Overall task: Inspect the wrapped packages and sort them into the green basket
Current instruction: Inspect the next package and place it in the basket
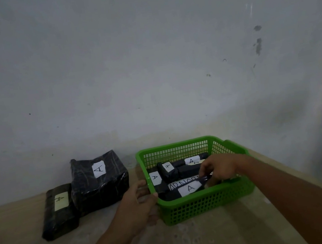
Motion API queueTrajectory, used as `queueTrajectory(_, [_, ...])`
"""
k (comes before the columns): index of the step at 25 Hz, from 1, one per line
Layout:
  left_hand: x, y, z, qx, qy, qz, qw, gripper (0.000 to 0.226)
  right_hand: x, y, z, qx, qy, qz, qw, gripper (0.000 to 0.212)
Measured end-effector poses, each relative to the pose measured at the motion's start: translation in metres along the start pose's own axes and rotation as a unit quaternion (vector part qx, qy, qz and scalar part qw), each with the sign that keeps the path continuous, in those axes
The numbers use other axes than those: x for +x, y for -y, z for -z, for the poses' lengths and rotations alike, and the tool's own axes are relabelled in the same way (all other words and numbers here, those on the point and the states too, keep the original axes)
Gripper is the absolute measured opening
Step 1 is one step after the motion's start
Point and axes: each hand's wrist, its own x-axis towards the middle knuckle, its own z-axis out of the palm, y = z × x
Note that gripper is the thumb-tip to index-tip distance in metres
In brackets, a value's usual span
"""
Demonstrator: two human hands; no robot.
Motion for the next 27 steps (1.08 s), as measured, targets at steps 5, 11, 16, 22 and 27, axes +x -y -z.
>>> queueTrajectory(5, [0.000,0.001,0.001,0.000,0.005,-0.003,1.000,0.037,-0.001,-0.025,0.018,0.215,-0.114,-0.015,0.970,0.026])
queueTrajectory(11, [0.001,0.003,0.002,-0.006,0.011,-0.009,1.000,0.036,0.030,-0.033,0.015,0.238,-0.133,-0.031,0.962,0.026])
queueTrajectory(16, [0.003,0.007,0.004,-0.010,0.012,-0.014,1.000,0.036,0.040,-0.035,-0.004,0.227,-0.039,-0.056,0.971,0.030])
queueTrajectory(22, [0.003,0.008,0.004,-0.014,0.016,-0.018,1.000,0.036,0.051,-0.035,-0.009,0.197,-0.058,-0.075,0.976,0.027])
queueTrajectory(27, [0.002,0.007,0.003,-0.033,0.020,-0.011,0.999,0.037,0.046,-0.032,-0.005,0.117,-0.075,-0.069,0.988,0.034])
